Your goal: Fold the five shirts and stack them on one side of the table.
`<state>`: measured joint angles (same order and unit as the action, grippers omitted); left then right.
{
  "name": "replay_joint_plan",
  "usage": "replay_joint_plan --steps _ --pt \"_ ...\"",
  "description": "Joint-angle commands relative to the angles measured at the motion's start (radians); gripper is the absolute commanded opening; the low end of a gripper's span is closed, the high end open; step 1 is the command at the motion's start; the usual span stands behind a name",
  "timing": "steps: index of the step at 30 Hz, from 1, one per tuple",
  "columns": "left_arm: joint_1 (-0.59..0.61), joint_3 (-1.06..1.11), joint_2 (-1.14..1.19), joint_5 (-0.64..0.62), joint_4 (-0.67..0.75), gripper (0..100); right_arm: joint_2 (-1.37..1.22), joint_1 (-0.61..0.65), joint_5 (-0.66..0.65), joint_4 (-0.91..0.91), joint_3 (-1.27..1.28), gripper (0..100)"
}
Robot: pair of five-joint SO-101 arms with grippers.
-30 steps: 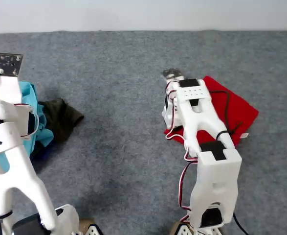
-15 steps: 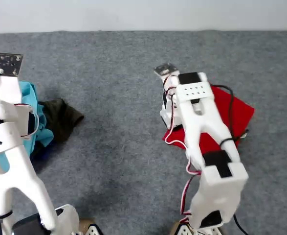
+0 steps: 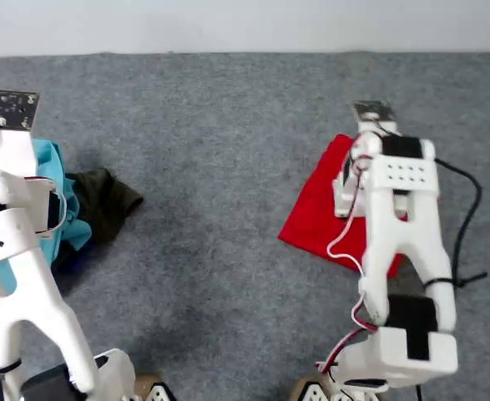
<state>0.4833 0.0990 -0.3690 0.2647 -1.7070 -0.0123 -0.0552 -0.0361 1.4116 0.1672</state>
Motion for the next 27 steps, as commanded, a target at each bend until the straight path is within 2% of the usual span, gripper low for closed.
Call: replay_joint_plan --steps 1,5,14,16,20,27 --pt "-0.006 -0.035 -0.034 0.006 -0.009 2 0.085 -0.044 0.087 -0.114 0.097 26.6" --pt "-0.006 -0.035 -0.034 0.006 -0.011 2 0.084 -0.074 0.138 -0.213 0.163 26.7" --pt "-0.006 -0.013 -0.037 0.006 -0.023 2 0.024 -0.153 0.143 -0.358 0.17 26.8" --pt "-0.006 0.01 -0.037 0.006 -0.023 2 -0.016 -0.162 0.138 -0.36 0.164 27.4" --pt "-0.006 0.041 -0.037 0.006 -0.021 2 -0.081 -0.16 0.144 -0.337 0.155 35.4" --pt "-0.006 0.041 -0.037 0.006 -0.018 2 -0.182 -0.15 0.146 -0.374 0.155 35.9"
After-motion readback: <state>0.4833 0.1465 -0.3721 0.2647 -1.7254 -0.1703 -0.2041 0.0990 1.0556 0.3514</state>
